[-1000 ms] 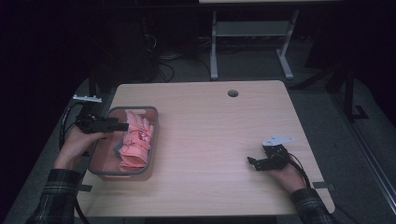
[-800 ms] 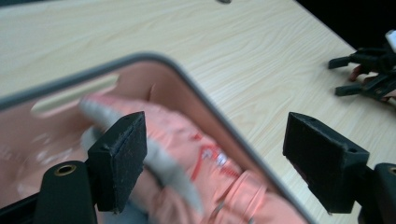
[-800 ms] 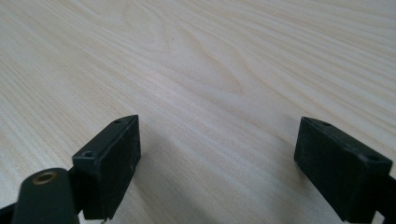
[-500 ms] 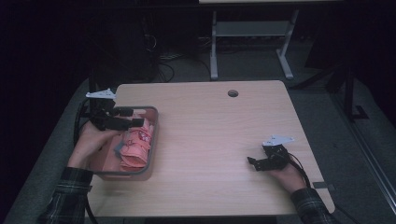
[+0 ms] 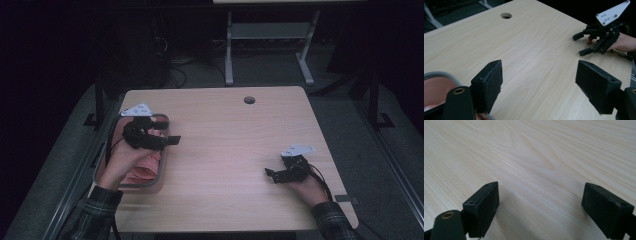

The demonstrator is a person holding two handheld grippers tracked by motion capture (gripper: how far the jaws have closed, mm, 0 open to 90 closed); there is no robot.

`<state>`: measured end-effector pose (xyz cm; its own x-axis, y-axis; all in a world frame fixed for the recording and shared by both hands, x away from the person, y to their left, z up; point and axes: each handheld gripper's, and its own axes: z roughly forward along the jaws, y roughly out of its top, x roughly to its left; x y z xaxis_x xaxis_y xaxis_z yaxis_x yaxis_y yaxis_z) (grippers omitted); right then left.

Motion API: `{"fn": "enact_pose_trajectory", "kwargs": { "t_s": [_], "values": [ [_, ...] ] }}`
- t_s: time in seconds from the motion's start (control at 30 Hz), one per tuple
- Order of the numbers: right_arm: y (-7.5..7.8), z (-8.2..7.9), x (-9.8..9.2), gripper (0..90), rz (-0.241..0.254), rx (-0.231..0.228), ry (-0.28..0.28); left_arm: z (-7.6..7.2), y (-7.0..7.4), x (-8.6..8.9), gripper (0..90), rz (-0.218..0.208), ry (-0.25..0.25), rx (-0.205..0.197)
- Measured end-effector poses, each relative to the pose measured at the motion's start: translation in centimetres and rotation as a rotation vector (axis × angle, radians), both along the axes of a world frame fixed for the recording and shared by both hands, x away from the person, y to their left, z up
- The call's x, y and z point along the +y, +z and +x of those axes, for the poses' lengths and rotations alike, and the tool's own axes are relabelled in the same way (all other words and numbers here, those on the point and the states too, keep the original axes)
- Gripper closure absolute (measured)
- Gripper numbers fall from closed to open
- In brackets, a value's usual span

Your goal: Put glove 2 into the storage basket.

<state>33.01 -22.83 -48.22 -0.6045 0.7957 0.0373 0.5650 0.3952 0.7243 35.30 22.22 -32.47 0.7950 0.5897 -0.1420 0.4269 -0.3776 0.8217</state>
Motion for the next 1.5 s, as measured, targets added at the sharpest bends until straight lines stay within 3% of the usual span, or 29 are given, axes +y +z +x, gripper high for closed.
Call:
{"fn": "enact_pose_trajectory", "kwargs": {
  "t_s": [0.17, 0.43, 0.7, 0.93, 1.17, 1.5],
  "values": [
    [0.0, 0.0, 0.0, 14.3, 0.001, -0.001, 0.001, -0.8, -1.2, -2.4, 21.4, 0.001, -0.017, -0.005],
    [0.0, 0.0, 0.0, 14.3, 0.000, -0.002, 0.001, -2.1, -3.7, -6.1, 21.4, 0.063, -0.043, -0.017],
    [0.0, 0.0, 0.0, 14.3, -0.001, -0.002, 0.002, -3.2, -6.0, -9.0, 21.3, 0.098, -0.095, -0.007],
    [0.0, 0.0, 0.0, 14.2, -0.001, -0.002, 0.002, -3.7, -8.3, -10.5, 19.8, 0.118, -0.118, 0.010],
    [0.0, 0.0, 0.0, 14.2, -0.001, -0.002, 0.002, -3.8, -10.9, -11.6, 16.5, 0.175, -0.151, 0.014],
    [0.0, 0.0, 0.0, 14.2, -0.001, -0.002, 0.002, -3.7, -13.5, -12.5, 13.4, 0.214, -0.144, 0.022]
  ]
}}
